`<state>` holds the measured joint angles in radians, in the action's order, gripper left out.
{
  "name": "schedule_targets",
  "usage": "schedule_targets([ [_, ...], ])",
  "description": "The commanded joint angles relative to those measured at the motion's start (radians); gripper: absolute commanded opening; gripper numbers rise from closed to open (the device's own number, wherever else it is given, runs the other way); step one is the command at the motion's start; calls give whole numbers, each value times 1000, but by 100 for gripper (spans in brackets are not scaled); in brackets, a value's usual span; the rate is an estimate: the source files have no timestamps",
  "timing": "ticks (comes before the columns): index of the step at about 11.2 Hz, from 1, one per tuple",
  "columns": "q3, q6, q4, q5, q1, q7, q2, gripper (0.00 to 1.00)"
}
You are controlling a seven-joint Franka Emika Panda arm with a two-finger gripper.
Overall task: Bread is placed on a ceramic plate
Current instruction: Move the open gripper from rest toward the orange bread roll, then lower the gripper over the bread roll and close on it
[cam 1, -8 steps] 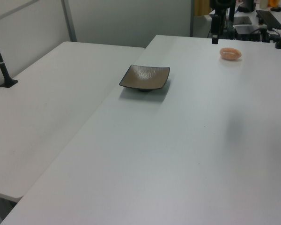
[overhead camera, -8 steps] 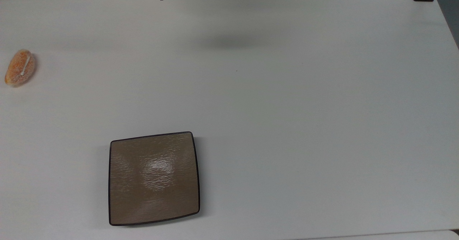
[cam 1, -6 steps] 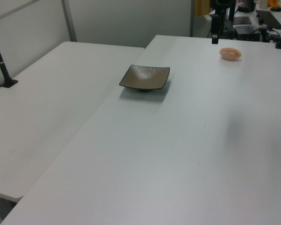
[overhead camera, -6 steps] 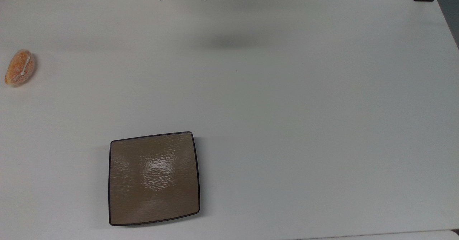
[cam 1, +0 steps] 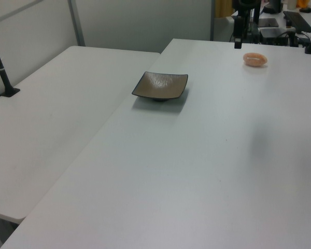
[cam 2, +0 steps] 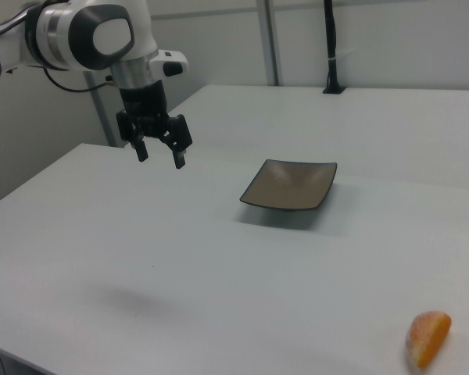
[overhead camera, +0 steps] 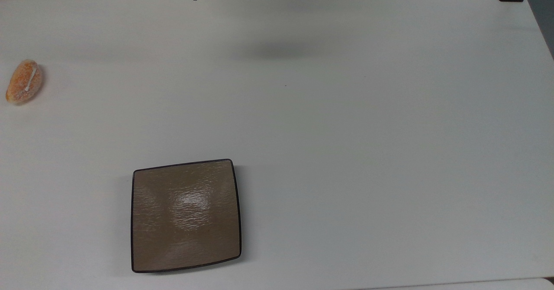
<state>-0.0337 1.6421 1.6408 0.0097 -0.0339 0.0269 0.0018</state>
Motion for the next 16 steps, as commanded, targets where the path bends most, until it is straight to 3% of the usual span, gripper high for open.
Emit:
schedule_targets([
  [1, 26, -13, -4, -17, -17, -18, -8, 100],
  [3, 64, -8, -7, -19, -11, -9, -8, 100],
  [9, 199, 243, 13, -106, 57, 49, 47, 100],
  [11, 213, 278, 13, -158, 89, 123, 79, 100],
  [16, 261, 470, 13, -299, 152, 128, 205, 100],
])
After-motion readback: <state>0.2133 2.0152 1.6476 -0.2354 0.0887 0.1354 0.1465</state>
